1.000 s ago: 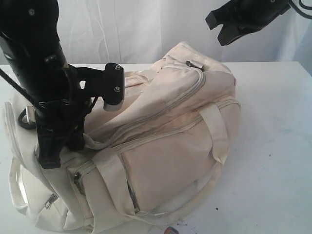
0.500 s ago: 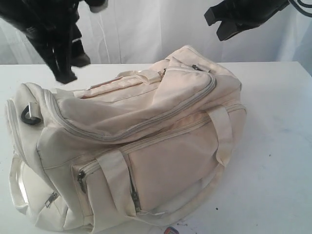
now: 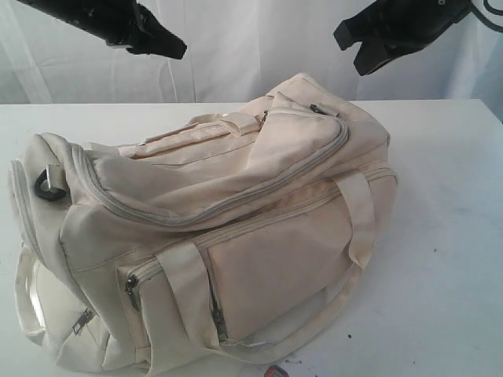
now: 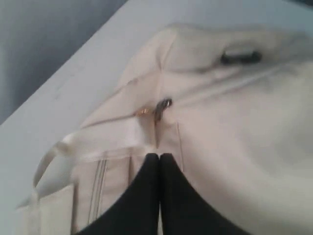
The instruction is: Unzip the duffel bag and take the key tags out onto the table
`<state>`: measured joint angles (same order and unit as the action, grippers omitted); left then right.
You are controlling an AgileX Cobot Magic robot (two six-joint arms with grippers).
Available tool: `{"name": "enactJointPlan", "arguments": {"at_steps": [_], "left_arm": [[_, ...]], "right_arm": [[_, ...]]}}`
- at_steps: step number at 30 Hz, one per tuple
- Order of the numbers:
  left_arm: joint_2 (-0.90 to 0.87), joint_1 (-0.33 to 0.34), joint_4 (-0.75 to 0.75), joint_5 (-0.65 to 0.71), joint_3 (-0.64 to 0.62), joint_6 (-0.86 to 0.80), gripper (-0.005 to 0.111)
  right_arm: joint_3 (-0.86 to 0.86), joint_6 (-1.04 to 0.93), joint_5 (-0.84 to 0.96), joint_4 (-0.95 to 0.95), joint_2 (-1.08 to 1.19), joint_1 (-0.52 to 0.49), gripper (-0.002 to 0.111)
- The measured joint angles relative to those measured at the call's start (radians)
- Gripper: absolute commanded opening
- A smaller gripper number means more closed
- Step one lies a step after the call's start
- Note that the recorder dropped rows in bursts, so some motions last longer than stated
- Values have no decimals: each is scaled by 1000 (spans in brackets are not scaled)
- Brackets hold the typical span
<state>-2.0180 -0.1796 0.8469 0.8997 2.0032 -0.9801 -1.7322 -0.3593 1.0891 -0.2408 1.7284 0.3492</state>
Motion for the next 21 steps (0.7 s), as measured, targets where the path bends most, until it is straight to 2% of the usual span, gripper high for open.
{"name": "enactJointPlan", "arguments": {"at_steps": [3,4,7,9,14,21], "left_arm": [[-84,15,117,26,51,12,27],[-105,15,146,28,55,22,38],[-180,16,228,51,60,65,58],[-220,16,288,56,60,129,61],[-296,16,414,39,60,293,61],[-345,-1,444,26,60,323,61]], "right_arm": [[0,0,7,0,0,0,0],[0,0,9,0,0,0,0],[0,0,11,0,0,0,0],[0,0,11,0,0,0,0],[0,0,11,2,0,0,0],[6,0,2,2,10,0,0]]}}
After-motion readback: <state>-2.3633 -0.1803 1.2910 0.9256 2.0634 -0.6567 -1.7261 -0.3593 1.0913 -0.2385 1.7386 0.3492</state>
